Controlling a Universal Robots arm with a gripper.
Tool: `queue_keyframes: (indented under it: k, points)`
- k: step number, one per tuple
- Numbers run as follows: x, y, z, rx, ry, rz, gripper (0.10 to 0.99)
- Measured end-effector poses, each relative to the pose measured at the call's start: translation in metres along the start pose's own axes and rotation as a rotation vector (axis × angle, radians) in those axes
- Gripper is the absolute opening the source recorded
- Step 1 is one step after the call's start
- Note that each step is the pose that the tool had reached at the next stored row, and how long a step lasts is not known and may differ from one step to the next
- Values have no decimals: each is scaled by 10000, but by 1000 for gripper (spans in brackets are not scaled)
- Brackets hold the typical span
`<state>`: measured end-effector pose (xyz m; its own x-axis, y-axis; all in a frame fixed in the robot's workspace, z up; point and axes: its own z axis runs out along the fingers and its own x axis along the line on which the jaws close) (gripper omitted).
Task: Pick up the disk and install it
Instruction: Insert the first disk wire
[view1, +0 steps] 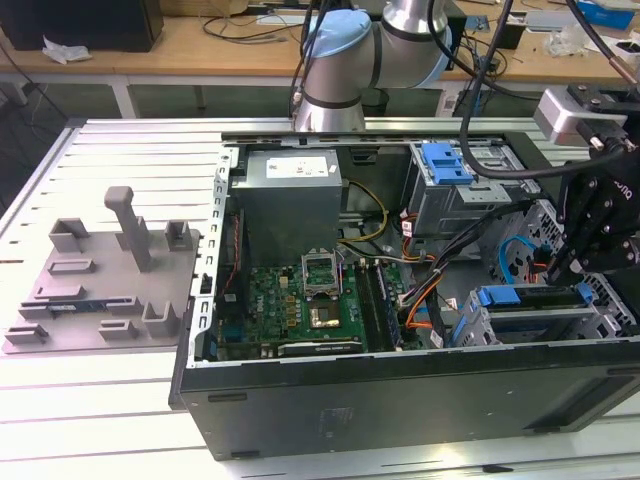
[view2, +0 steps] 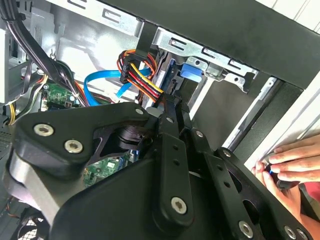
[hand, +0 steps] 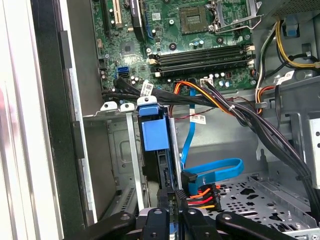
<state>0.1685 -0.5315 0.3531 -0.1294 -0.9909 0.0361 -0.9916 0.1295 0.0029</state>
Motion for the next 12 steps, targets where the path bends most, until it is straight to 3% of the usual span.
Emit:
queue_keyframes:
  k: [12]
  points:
    - [-19, 6, 1, 55, -4, -479, 169]
